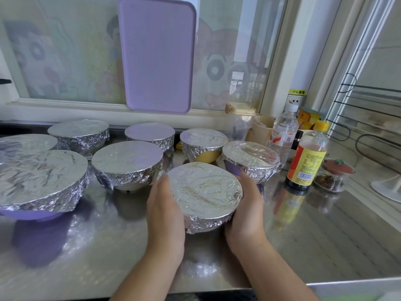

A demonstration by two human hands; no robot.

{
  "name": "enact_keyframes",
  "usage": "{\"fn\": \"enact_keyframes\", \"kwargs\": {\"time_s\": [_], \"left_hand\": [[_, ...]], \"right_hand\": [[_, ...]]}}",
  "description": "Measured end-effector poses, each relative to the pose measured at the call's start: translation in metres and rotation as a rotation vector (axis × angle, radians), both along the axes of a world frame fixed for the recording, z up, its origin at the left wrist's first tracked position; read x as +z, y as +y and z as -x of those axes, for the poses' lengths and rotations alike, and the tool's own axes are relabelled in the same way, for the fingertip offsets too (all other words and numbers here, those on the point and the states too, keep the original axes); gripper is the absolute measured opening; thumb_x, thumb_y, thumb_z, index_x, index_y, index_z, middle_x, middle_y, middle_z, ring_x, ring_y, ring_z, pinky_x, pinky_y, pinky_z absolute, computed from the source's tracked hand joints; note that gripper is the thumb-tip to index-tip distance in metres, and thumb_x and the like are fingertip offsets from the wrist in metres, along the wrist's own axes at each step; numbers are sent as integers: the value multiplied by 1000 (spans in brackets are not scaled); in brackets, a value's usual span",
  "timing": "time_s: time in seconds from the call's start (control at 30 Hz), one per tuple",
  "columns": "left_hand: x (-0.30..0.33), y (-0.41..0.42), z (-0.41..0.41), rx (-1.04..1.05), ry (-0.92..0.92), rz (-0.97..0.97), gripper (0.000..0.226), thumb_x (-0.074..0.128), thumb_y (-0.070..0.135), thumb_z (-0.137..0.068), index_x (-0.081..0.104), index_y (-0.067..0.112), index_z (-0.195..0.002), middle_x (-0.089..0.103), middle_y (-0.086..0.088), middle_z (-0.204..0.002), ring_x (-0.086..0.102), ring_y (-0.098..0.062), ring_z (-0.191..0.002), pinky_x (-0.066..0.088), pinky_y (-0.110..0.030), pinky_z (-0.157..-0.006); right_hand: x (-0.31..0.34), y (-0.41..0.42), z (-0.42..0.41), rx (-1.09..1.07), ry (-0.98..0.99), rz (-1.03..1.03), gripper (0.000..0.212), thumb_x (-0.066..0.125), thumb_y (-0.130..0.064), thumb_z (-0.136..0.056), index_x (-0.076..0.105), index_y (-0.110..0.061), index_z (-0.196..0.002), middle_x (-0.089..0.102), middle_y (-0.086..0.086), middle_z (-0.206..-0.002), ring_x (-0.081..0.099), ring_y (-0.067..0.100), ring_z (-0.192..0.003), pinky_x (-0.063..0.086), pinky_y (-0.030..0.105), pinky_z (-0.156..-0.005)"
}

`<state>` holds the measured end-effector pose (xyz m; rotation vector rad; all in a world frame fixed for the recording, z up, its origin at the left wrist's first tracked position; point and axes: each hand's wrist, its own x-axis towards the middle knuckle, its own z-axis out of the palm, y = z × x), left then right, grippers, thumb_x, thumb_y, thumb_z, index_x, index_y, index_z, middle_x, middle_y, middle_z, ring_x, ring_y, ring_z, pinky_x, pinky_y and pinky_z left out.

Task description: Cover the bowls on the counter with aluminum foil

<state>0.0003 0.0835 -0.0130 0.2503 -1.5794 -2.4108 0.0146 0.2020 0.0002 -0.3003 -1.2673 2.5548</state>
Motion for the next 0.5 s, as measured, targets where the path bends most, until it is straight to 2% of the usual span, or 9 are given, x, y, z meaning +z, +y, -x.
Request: {"fn": "enact_keyframes", "kwargs": {"time_s": [0.03, 0.07, 0.13, 0.23, 0.3, 0.4, 0.43, 0.5], "left_hand": [[2, -1, 2, -9, -25, -19, 37, 47, 45, -107, 74, 24, -118, 79, 5, -111, 73, -15, -105, 56, -52, -100], [1, -3, 4, -7, -35, -33, 38, 47, 46, -107, 74, 23, -119, 79, 4, -112, 73, -15, -107, 55, -51, -102], [1, -6, 3, 19, -7, -20, 34, 48, 43, -106, 74, 24, -117, 78, 6, -113, 73, -12, -107, 55, -42, -97], [0, -1, -10, 41, 71, 38, 34, 50, 46, -100, 68, 33, -126, 74, 14, -118, 68, -6, -112, 51, -36, -97], [-5, 5, -12, 68, 84, 75, 33, 50, 46, -103, 63, 36, -131, 70, 18, -121, 65, -1, -113, 48, -31, -95], [-4, 8, -1, 90, 64, 79, 26, 45, 40, -109, 67, 34, -120, 73, 17, -114, 67, -1, -108, 51, -30, -94], [-1, 8, 5, 82, 51, 75, 26, 43, 38, -110, 68, 34, -112, 74, 19, -108, 67, 5, -102, 50, -23, -91], [2, 9, 14, 72, 15, 52, 29, 41, 33, -112, 64, 39, -95, 70, 37, -88, 60, 25, -81, 43, -6, -76]], "right_hand": [[0, 1, 0, -6, 2, 6, 23, 44, -29, -107, 61, -14, -108, 58, 13, -96, 60, 26, -92, 47, 35, -76], [0, 2, -1, -15, -4, 4, 29, 43, -33, -108, 64, -12, -108, 63, 15, -95, 64, 27, -93, 49, 36, -77], [3, 5, 0, -32, -22, -12, 41, 43, -39, -109, 70, -9, -104, 73, 15, -93, 69, 29, -93, 50, 38, -84], [5, 5, 1, -10, 2, -8, 35, 45, -37, -108, 69, -11, -104, 71, 14, -97, 68, 29, -95, 48, 39, -86], [-1, 3, 5, 22, 21, 15, 33, 42, -31, -109, 69, -12, -107, 70, 12, -97, 68, 27, -96, 49, 38, -84], [-6, 0, 15, 14, 57, 40, 21, 48, -28, -105, 64, -16, -110, 66, 12, -100, 65, 28, -98, 46, 40, -87], [-6, -2, 18, -8, 50, 39, 20, 53, -31, -100, 62, -19, -112, 64, 13, -104, 64, 29, -101, 46, 41, -89], [-4, -4, 26, -40, 38, 76, 28, 59, -35, -92, 61, -23, -116, 66, 12, -110, 68, 33, -110, 50, 44, -97]]}}
